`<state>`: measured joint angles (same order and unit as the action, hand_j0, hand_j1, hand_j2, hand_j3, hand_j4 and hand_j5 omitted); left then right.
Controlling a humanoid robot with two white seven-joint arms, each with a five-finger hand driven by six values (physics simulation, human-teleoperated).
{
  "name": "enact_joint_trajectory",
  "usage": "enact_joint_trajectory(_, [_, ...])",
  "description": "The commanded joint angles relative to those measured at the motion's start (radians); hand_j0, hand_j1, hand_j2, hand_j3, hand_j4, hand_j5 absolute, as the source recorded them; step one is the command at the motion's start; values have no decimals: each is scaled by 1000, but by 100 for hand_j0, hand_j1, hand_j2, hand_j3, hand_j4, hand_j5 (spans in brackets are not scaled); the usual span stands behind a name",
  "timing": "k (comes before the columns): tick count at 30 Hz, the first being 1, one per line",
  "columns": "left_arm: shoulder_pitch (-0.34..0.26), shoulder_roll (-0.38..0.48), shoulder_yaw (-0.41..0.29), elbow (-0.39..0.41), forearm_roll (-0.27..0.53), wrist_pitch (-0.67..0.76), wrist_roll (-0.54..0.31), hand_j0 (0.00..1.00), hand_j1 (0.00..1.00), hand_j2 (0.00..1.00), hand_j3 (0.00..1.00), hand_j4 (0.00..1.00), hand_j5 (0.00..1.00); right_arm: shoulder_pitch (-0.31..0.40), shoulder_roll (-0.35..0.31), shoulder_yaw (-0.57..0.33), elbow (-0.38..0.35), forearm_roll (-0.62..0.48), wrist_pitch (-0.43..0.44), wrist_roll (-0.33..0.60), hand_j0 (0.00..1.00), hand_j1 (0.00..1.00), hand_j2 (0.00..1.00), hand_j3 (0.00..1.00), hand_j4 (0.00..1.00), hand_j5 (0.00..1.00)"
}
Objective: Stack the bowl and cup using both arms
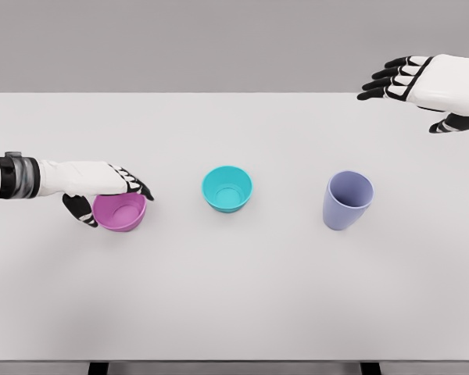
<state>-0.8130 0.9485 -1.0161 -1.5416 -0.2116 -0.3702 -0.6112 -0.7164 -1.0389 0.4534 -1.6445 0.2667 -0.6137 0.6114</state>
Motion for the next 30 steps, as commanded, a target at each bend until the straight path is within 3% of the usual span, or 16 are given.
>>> enact_joint_trajectory(1, [-2,3,1,0,4,1,0,81,81,81,81,81,81,0,-1,-1,0,-4,3,-1,100,100,100,100,100,100])
enact_joint_trajectory(16, [-12,6,14,-17,17,-4,0,73,73,73,73,73,73,0,-1,-1,0,-4,3,-1,100,100,100,100,100,100])
enact_joint_trajectory(30, [-26,7,50,-77,15,-6,0,72,72,72,72,72,72,0,-3,-2,0,-4,3,-1,100,100,100,100,100,100])
